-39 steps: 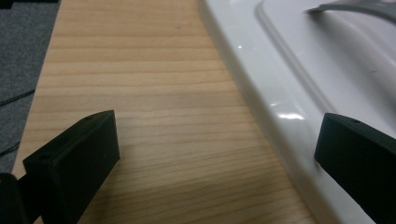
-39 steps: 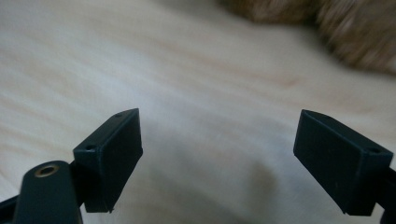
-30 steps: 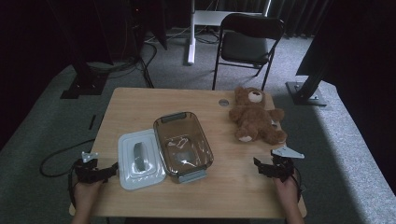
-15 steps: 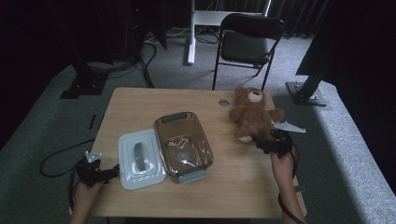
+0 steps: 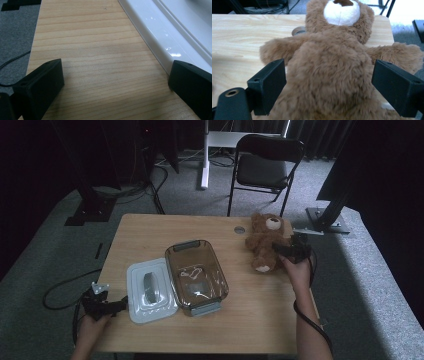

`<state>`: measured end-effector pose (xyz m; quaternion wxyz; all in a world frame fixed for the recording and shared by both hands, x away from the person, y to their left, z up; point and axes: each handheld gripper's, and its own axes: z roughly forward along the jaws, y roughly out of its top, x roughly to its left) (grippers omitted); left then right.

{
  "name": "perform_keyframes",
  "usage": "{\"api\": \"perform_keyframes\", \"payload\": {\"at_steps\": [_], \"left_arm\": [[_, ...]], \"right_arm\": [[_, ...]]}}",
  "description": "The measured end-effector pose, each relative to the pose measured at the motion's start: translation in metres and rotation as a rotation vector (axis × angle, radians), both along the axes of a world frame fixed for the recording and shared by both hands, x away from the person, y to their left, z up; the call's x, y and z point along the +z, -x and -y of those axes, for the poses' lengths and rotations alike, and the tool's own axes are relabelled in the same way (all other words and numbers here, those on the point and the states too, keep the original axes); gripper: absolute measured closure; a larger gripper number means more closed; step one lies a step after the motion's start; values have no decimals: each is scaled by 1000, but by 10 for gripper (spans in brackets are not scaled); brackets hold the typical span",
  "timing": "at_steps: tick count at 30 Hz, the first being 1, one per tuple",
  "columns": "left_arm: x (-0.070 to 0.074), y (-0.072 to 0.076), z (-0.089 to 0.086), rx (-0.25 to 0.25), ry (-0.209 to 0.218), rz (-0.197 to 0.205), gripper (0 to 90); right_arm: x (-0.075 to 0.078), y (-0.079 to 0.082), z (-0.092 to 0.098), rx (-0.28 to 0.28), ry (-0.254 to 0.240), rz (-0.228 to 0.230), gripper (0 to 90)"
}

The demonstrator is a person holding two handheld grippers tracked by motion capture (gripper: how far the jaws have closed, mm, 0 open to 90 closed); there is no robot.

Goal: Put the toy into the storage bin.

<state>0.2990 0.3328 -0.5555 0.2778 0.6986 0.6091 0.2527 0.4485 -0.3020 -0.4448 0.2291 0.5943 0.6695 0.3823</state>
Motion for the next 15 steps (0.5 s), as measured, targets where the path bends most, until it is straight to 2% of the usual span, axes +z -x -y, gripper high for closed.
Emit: {"api": "perform_keyframes", "payload": {"at_steps": [7,10,14,15], "left_arm": [[0,1,1,1,3,3,8],[0,2,1,-13,1,1,8],[0,4,1,-32,0,-3,8],[0,4,1,-38,-2,-5,8]], "right_arm": [[-8,-22,-2,-47,2,-42,116],[-14,-30,0,-73,-29,-72,116],[-28,-39,-3,-67,-45,-140,116],[-31,-40,-4,-62,-62,-145,115]]}}
